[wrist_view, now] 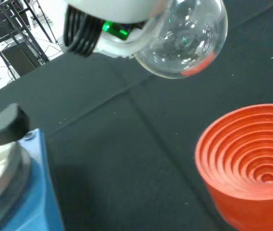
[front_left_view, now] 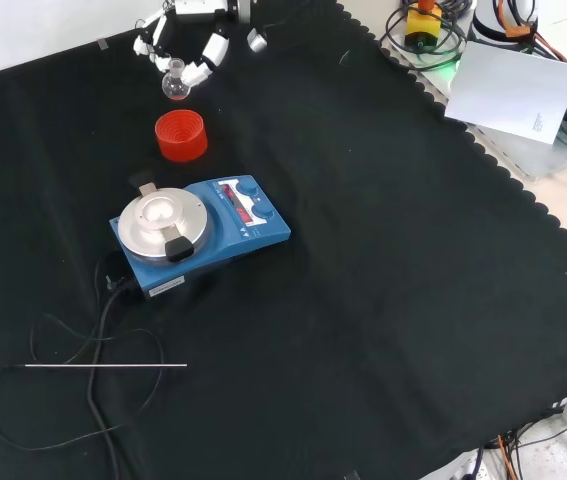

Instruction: Place the round-bottom flask on the heater.

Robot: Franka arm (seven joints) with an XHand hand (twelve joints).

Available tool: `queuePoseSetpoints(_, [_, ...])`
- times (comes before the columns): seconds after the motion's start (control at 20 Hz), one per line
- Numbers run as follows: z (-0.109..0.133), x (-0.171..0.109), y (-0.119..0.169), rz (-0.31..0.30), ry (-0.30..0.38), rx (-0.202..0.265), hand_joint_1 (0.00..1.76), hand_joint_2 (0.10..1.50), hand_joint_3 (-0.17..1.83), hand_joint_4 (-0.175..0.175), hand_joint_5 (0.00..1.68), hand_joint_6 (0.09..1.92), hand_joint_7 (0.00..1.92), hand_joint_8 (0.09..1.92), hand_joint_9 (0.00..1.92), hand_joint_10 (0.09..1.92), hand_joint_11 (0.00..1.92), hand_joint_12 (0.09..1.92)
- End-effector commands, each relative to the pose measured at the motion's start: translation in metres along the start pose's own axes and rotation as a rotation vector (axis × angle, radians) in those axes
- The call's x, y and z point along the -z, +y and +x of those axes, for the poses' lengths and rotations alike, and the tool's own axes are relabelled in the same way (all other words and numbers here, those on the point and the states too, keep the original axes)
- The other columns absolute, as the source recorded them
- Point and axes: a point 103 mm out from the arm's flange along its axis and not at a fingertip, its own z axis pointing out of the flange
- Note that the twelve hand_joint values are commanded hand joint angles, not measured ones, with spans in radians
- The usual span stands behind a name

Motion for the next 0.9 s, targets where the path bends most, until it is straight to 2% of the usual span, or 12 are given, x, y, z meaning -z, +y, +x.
queuePoseSetpoints(0.05, [0.027,0.006,-0.01,0.031,0.012,0.01,1.12,0.62,0.78,0.175,1.22,0.83,0.53,0.6,0.81,0.51,0.56,1.2])
queuePoseSetpoints(0.45, [0.062,0.003,-0.001,0.045,0.045,0.047,1.12,0.62,0.78,0.175,1.22,0.83,0.53,0.6,0.81,0.51,0.56,1.2])
queuePoseSetpoints(0.9, [0.118,-0.016,0.033,0.092,0.081,0.12,1.12,0.62,0.78,0.175,1.22,0.83,0.53,0.6,0.81,0.51,0.56,1.2])
